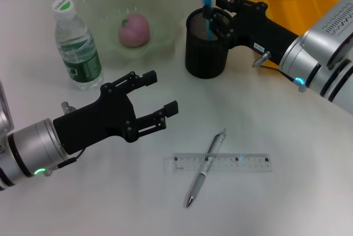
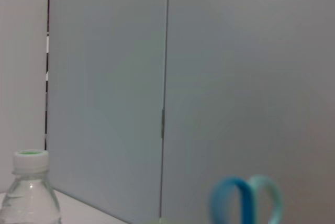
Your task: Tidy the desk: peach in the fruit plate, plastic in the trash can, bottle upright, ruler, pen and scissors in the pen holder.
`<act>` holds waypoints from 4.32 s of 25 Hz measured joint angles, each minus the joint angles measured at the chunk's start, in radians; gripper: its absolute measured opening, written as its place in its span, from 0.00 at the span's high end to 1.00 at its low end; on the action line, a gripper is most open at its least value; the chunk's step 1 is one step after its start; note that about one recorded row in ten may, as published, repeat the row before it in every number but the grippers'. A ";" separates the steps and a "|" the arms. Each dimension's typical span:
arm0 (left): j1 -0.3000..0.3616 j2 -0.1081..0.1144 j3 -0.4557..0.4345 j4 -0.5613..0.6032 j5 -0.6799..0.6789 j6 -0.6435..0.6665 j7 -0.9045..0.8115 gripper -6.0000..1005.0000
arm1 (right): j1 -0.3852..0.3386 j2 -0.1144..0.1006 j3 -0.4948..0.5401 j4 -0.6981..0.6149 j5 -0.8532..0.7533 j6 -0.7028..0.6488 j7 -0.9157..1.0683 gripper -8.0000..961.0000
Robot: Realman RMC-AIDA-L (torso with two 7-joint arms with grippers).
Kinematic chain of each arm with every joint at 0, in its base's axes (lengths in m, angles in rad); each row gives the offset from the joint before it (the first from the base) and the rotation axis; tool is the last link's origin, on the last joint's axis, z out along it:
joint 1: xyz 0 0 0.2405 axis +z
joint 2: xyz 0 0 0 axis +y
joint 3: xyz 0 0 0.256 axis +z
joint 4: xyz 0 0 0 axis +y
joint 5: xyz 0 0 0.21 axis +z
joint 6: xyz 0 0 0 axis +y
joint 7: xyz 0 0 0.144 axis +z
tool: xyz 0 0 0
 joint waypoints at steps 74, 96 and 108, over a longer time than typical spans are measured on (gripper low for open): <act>0.027 0.095 -0.007 0.141 0.305 0.066 -0.102 0.21 | 0.138 -0.008 -0.840 -1.020 -1.052 -0.620 1.406 0.24; 0.029 0.084 -0.023 0.141 0.299 0.037 -0.104 0.21 | 0.099 0.000 -1.112 -1.016 -0.983 -0.472 1.366 0.24; 0.029 0.084 -0.031 0.141 0.298 0.028 -0.106 0.21 | 0.093 0.000 -1.144 -1.014 -0.977 -0.432 1.375 0.28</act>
